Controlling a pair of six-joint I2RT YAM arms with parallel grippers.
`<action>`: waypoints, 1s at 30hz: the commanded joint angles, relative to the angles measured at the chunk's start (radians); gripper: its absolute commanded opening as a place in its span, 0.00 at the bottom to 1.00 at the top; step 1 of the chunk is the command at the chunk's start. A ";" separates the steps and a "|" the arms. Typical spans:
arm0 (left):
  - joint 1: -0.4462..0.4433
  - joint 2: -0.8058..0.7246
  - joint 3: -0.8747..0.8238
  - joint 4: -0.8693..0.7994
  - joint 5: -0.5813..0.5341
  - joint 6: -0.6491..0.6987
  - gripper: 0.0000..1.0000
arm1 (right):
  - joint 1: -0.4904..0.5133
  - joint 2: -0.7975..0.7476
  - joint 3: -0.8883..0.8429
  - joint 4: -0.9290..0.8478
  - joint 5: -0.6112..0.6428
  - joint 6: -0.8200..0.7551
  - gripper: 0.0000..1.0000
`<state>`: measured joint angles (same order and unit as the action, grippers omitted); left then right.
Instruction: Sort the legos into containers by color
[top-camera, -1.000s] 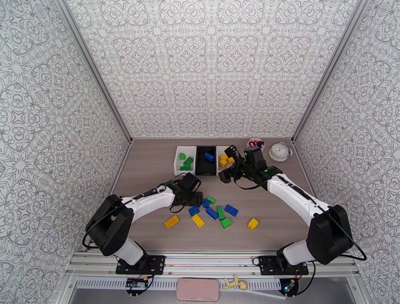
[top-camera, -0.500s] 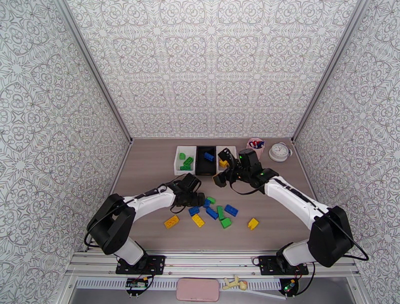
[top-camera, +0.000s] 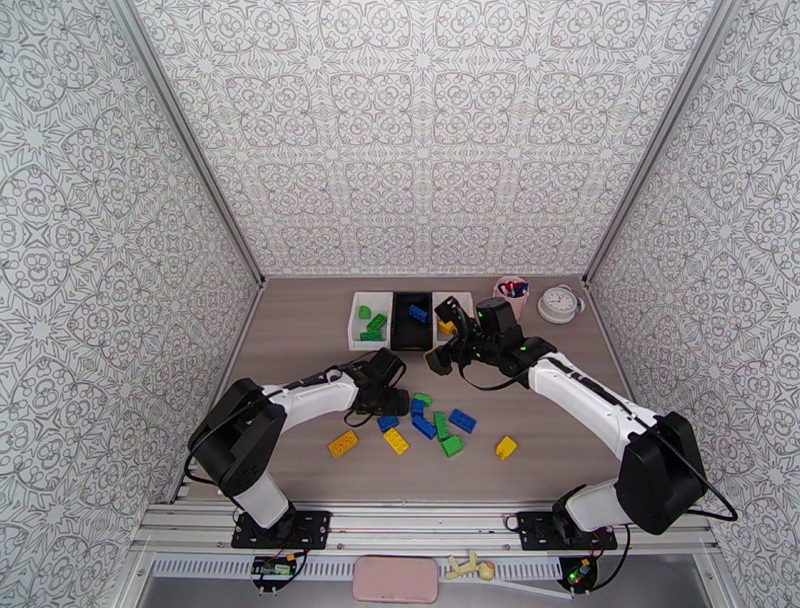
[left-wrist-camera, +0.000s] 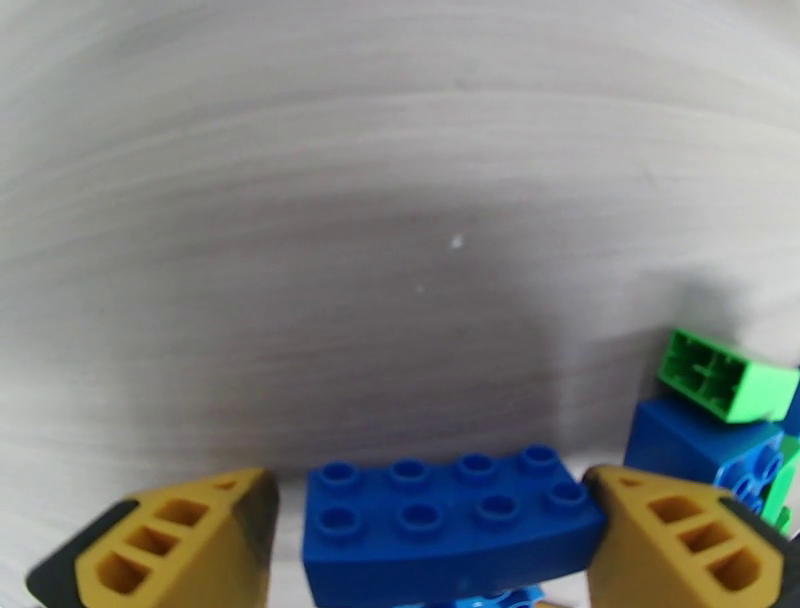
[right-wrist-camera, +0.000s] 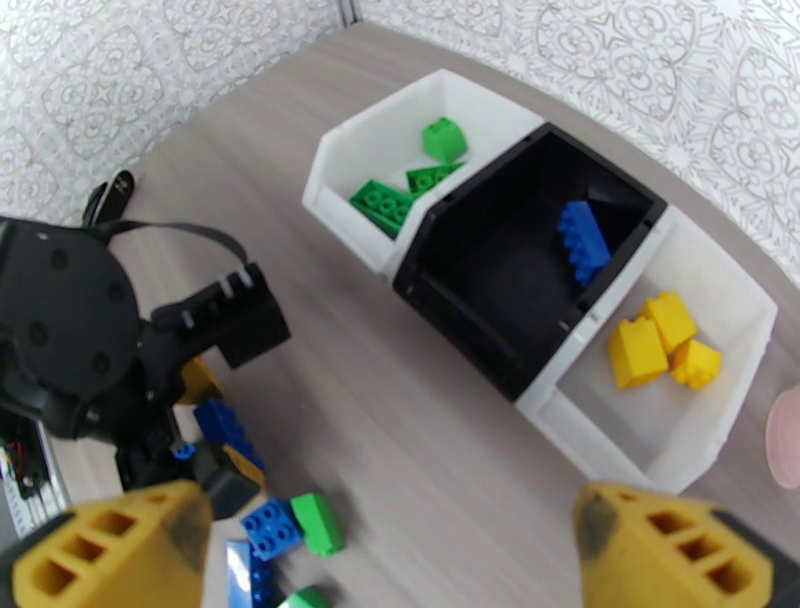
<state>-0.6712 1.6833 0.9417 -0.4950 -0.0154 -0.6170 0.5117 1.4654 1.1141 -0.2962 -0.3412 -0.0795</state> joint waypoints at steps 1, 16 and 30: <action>-0.006 0.015 0.021 -0.018 0.004 0.011 0.73 | 0.010 0.005 -0.003 0.014 0.010 -0.017 1.00; 0.000 -0.149 0.028 0.050 -0.054 0.027 0.64 | 0.022 -0.010 -0.019 0.020 0.022 -0.022 1.00; 0.106 0.023 0.275 0.321 -0.058 0.153 0.63 | 0.022 -0.084 -0.071 0.057 0.068 0.000 1.00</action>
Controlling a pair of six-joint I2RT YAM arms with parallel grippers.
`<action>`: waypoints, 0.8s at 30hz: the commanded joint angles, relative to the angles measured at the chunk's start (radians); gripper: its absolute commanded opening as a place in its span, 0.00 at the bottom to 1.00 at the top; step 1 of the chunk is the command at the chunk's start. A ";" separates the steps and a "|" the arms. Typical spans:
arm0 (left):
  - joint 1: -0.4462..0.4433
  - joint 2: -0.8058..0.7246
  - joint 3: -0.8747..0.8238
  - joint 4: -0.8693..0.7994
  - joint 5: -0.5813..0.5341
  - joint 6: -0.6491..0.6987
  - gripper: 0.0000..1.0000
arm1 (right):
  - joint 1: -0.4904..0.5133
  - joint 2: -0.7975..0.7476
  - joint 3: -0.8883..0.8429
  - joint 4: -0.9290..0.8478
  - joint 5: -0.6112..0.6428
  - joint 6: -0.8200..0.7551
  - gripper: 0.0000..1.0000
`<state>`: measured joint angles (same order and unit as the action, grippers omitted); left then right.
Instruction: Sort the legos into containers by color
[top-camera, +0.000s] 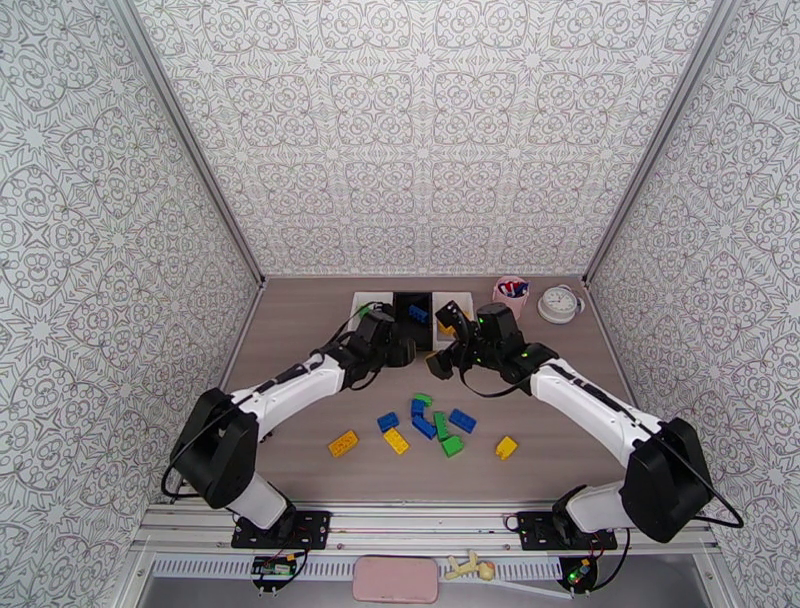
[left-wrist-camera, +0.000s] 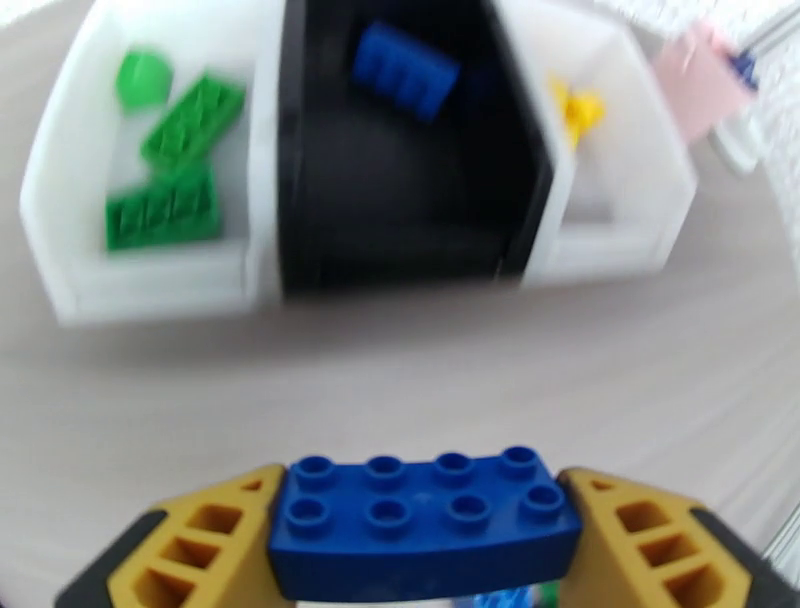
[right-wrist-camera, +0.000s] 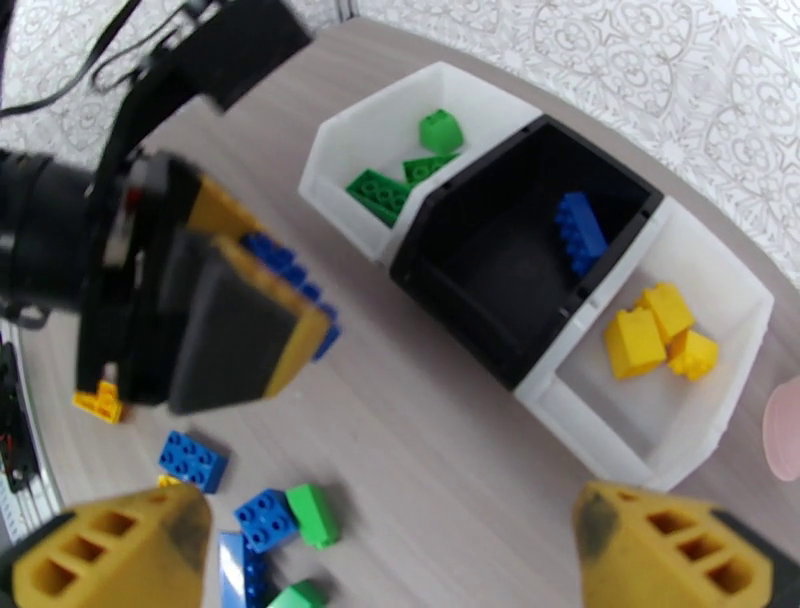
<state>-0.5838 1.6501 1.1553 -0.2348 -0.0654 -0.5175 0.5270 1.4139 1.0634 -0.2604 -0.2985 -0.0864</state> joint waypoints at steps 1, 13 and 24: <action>0.029 0.083 0.090 0.062 -0.008 0.069 0.63 | 0.007 -0.038 -0.026 0.020 0.025 0.009 1.00; 0.113 0.396 0.443 0.031 0.042 0.174 0.64 | 0.007 -0.068 -0.055 0.045 0.066 0.030 0.99; 0.139 0.532 0.600 -0.023 0.084 0.229 0.70 | 0.007 -0.097 -0.056 0.000 0.109 0.049 1.00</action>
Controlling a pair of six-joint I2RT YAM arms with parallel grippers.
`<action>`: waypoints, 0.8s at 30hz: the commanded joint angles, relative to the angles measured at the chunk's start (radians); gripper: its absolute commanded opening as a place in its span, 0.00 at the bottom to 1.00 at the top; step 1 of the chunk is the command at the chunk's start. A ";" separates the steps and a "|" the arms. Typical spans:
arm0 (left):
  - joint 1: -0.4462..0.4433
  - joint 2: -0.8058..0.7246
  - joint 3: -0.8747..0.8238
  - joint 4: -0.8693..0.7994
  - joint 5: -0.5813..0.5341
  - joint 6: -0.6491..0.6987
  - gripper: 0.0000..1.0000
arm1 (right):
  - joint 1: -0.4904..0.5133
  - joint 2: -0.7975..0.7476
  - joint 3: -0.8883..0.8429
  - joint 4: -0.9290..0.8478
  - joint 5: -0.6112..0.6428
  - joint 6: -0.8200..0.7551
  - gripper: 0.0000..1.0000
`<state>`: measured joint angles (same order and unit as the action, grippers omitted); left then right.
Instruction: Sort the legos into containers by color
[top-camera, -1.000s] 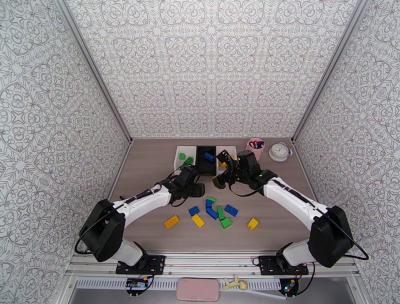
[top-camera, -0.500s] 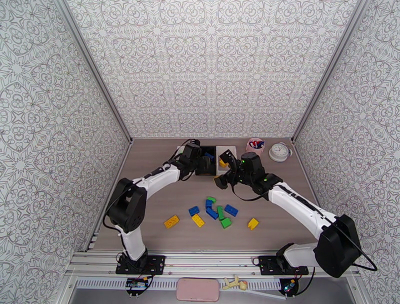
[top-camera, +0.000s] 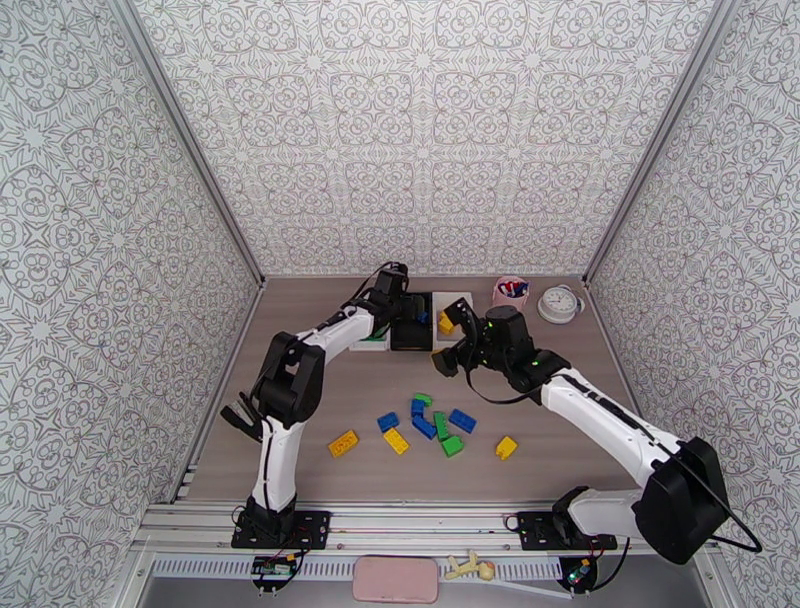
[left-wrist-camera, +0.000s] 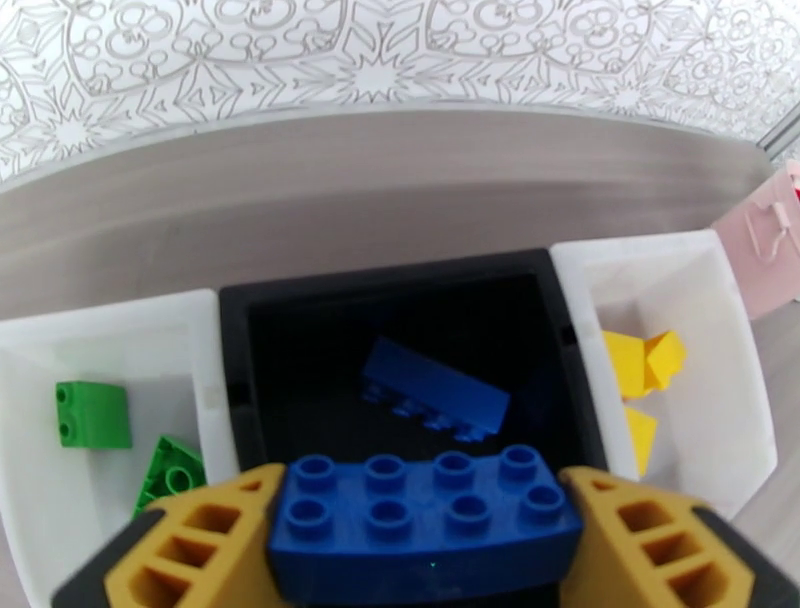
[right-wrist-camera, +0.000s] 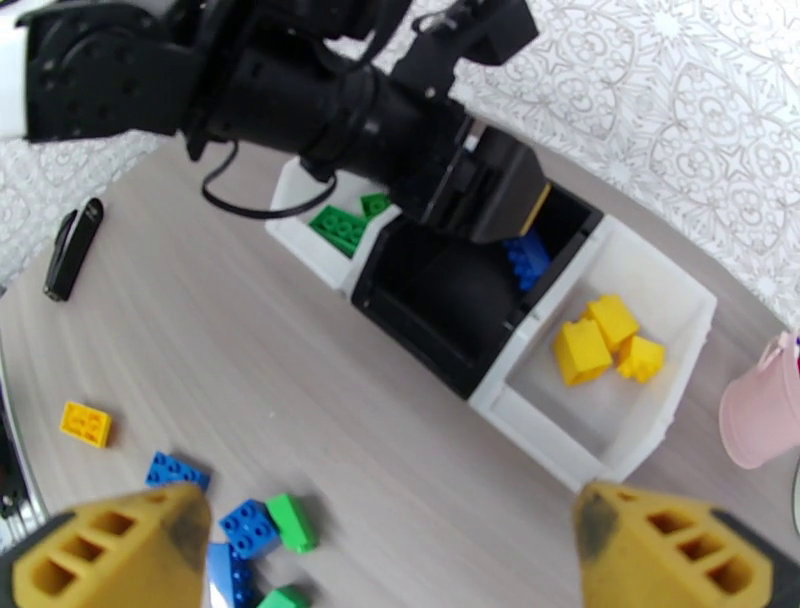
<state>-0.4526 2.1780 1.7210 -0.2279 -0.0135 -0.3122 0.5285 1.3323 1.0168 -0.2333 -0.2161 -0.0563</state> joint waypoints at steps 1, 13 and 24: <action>0.009 -0.006 0.026 -0.023 0.035 0.026 0.72 | 0.006 -0.012 -0.001 -0.044 0.031 0.021 1.00; -0.021 -0.341 -0.225 0.055 0.056 0.074 1.00 | 0.006 0.032 0.046 -0.169 0.175 -0.022 0.97; -0.056 -0.777 -0.641 0.117 0.192 0.265 1.00 | 0.007 0.113 0.118 -0.316 0.182 -0.039 0.96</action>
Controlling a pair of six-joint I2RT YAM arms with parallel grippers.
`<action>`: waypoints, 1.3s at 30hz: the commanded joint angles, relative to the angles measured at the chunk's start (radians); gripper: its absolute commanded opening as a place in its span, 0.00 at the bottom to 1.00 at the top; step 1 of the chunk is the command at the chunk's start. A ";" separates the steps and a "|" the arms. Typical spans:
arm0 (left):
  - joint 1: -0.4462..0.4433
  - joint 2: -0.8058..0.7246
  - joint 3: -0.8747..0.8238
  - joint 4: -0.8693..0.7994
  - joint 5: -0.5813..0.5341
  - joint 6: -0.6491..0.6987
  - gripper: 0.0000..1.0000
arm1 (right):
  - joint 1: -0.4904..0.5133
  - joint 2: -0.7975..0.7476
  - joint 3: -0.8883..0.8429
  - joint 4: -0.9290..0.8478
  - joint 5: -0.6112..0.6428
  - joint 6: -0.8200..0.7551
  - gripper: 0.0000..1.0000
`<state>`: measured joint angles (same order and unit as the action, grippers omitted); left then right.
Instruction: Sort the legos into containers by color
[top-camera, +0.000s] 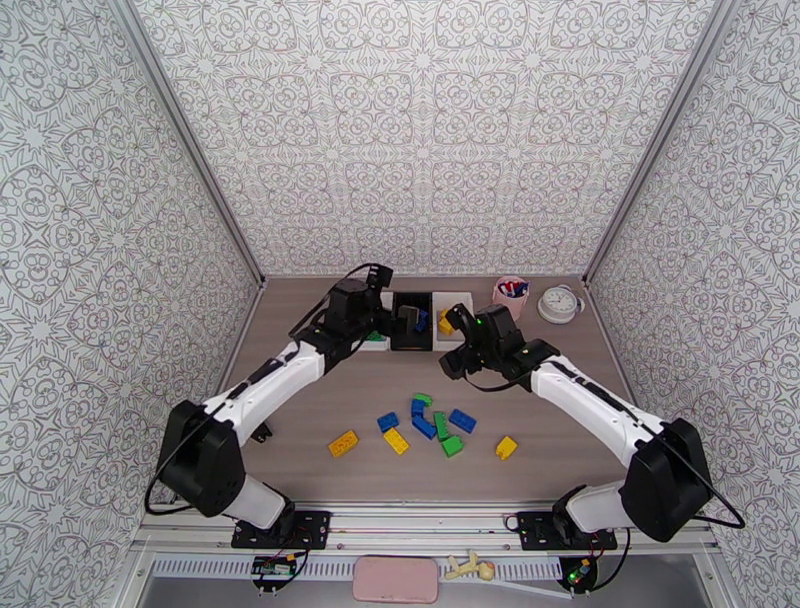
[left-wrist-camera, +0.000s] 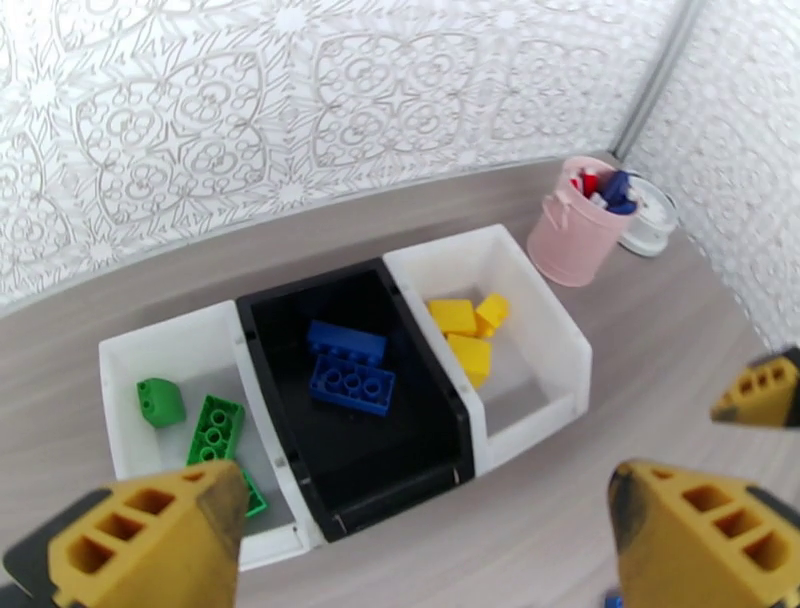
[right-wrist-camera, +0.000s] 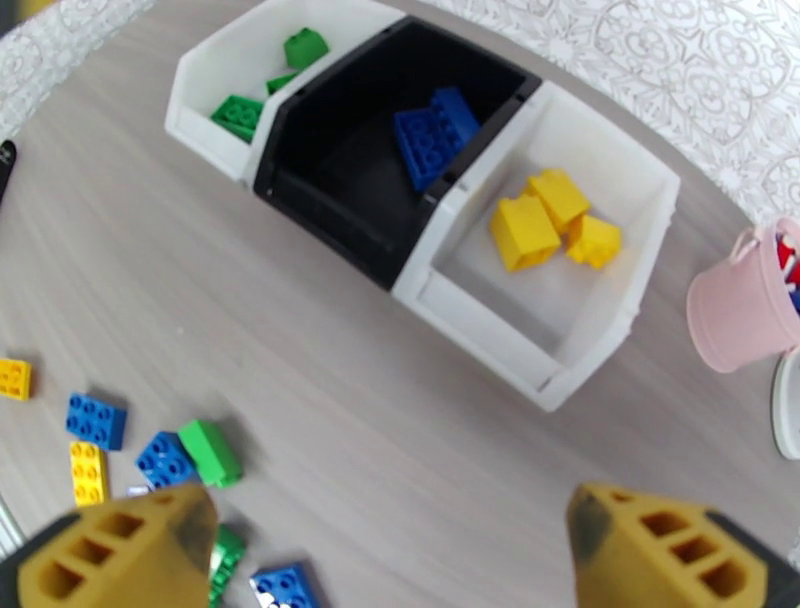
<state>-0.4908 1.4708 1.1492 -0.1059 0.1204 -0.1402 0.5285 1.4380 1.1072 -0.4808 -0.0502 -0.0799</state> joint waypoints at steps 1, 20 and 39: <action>-0.024 -0.108 -0.097 -0.023 0.080 0.120 1.00 | 0.007 0.011 0.030 -0.086 0.012 -0.014 0.96; -0.233 -0.343 -0.321 -0.135 0.316 0.451 1.00 | 0.100 0.096 -0.019 -0.293 0.011 0.066 0.96; -0.231 -0.339 -0.357 -0.127 0.343 0.503 1.00 | 0.158 0.244 -0.057 -0.317 0.024 0.037 0.82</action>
<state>-0.7193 1.1263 0.8024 -0.2249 0.4438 0.3447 0.6758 1.6646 1.0657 -0.7784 -0.0498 -0.0273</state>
